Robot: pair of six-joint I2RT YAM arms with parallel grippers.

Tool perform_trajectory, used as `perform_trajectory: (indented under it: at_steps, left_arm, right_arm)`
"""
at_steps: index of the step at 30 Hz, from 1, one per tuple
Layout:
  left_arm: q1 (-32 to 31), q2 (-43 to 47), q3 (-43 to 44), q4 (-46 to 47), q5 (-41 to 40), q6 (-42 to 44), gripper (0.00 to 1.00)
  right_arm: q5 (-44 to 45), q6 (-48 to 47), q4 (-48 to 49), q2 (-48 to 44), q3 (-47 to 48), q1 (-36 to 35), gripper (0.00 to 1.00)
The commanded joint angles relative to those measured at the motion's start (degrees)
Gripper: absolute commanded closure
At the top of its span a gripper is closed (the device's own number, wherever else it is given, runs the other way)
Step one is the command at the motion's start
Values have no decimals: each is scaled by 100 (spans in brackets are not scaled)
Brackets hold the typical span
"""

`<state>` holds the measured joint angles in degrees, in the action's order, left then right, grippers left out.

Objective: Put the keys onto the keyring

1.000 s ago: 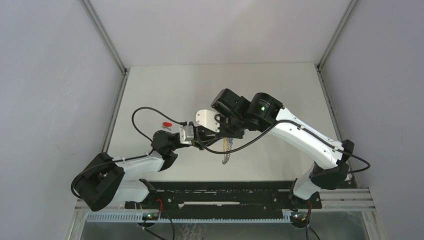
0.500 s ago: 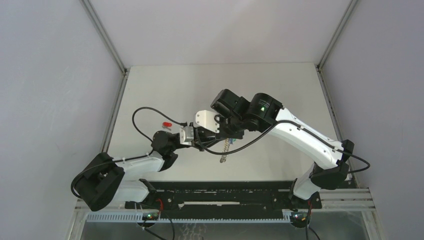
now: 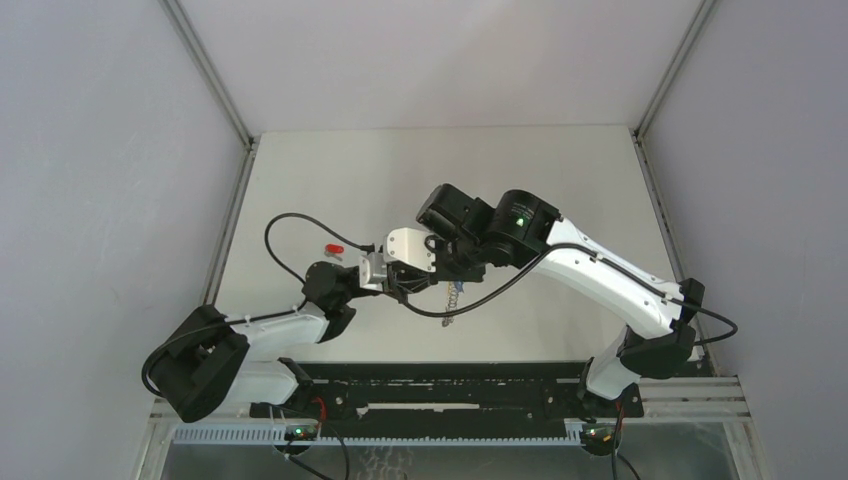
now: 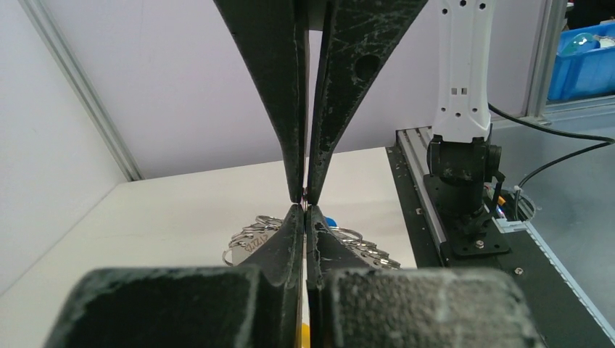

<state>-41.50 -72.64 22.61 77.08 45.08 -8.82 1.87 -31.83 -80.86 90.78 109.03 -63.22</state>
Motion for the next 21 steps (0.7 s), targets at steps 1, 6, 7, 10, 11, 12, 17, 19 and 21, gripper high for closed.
perform_trajectory:
  at_steps: [1, 6, 7, 10, 11, 12, 17, 19, 21]
  left_arm:
    - [-34, 112, 321, 282, 19, 6, 100]
    - [-9, 276, 237, 304, -116, 115, 100]
    - [-1, 297, 231, 328, -136, 117, 100]
    - [33, 358, 237, 418, -174, 79, 100]
    - [47, 378, 243, 465, -175, 55, 100]
    - [64, 396, 244, 543, -175, 23, 100]
    - [93, 488, 332, 620, -141, -48, 100]
    - [97, 564, 366, 629, -136, -80, 100]
    - [98, 651, 397, 638, -120, -101, 100]
  right_arm:
    - [35, -26, 293, -134, 99, -75, 99]
    - [-144, 50, 694, -631, -294, 20, 83]
    - [-191, 61, 807, -789, -439, 45, 80]
    - [-505, 111, 1242, -1278, -889, 217, 73]
    - [-702, 115, 1422, -1474, -1068, 344, 72]
    - [-1078, 124, 1615, -1684, -1261, 511, 71]
    - [-3029, 303, 3079, -2838, -2510, 1665, 68]
    - [-3630, 396, 3505, -3081, -2883, 1993, 67]
    - [-4205, 520, 3874, -3219, -3222, 2302, 68]
